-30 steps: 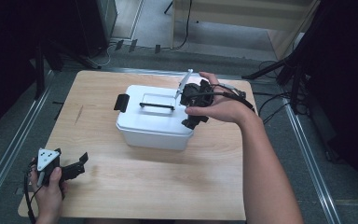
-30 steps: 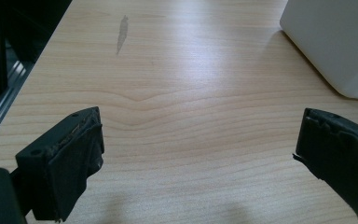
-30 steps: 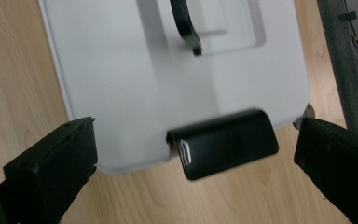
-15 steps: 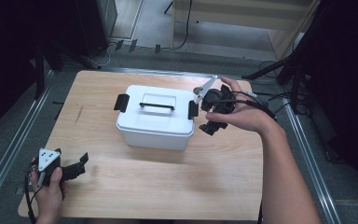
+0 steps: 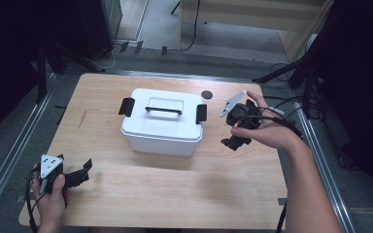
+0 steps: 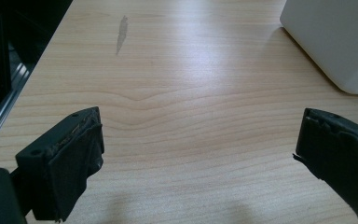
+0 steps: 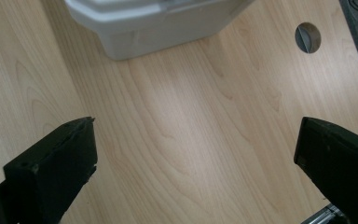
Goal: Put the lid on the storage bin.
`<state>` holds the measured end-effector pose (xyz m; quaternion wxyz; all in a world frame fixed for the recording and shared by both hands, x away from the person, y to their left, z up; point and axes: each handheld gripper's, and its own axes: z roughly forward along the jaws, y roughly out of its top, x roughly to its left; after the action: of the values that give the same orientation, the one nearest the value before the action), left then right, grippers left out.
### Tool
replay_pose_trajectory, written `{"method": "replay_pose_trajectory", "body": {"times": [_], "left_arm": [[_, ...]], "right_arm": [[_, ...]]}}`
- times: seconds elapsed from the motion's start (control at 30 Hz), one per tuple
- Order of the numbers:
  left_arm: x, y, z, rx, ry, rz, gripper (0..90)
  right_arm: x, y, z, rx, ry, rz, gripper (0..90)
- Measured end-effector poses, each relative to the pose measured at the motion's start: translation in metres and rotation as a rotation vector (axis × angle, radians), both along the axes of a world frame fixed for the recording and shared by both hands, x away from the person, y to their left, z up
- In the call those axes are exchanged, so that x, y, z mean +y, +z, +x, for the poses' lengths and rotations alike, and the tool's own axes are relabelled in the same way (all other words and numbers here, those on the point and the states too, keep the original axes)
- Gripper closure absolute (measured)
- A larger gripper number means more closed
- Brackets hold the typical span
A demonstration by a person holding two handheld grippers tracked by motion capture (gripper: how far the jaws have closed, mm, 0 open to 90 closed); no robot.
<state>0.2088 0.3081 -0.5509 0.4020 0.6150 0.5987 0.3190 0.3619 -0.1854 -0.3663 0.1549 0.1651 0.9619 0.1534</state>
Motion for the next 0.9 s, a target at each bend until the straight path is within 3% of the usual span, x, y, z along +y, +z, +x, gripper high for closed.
{"method": "replay_pose_trajectory", "body": {"times": [0.67,0.9], "left_arm": [[0.0,0.0,0.0,-0.001,-0.004,0.01,1.5],[-0.001,0.0,0.0,-0.001,-0.004,0.014,1.6]], "right_arm": [[-0.048,-0.05,-0.018,0.061,-0.101,0.022,0.0],[-0.062,-0.067,-0.03,0.06,-0.135,0.028,0.0]]}}
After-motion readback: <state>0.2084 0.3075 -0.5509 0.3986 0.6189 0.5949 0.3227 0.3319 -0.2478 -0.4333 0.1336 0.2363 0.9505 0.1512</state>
